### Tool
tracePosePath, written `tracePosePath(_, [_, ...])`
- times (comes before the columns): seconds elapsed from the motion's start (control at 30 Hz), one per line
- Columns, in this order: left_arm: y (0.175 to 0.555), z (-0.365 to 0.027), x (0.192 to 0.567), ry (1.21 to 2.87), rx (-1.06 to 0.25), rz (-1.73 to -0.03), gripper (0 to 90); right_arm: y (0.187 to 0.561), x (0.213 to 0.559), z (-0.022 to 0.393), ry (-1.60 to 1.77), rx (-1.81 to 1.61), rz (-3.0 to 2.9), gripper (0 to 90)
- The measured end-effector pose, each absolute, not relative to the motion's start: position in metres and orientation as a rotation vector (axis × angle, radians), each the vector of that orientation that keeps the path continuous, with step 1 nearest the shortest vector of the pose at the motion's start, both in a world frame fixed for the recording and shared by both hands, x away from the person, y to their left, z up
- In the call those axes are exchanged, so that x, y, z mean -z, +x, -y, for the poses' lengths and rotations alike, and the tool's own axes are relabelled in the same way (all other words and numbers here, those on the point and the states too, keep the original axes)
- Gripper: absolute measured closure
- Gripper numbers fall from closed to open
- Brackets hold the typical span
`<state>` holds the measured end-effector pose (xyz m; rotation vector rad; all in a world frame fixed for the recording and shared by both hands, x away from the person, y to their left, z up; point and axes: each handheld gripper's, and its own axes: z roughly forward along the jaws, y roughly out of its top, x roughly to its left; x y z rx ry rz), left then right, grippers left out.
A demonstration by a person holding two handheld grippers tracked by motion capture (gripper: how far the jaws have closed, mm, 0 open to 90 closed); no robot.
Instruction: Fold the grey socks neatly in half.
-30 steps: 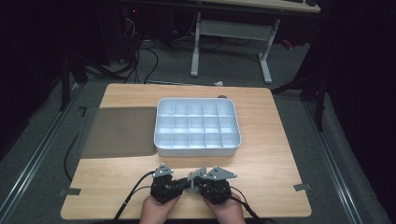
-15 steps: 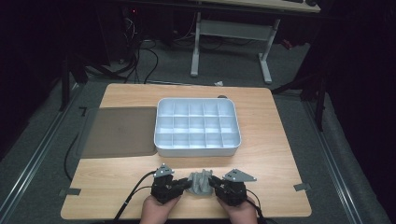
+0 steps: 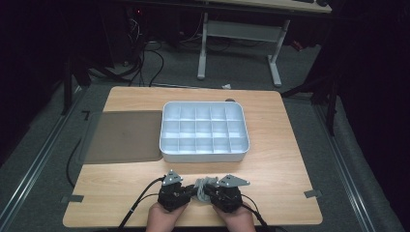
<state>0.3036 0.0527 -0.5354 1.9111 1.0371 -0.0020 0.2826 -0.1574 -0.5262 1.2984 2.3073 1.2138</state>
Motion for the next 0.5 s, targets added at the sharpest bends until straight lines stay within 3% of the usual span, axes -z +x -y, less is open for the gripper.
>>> tracePosePath(0.4, [0.304, -0.052, 0.535, 1.945, -0.028, -1.044, 79.2, 0.274, 0.528, 0.145, 1.232, -1.224, -2.339, 85.9])
tracePosePath(0.5, [0.306, -0.056, 0.534, 1.936, -0.037, -1.054, 75.2, 0.273, 0.530, 0.143, 1.211, -1.217, -2.334, 86.6])
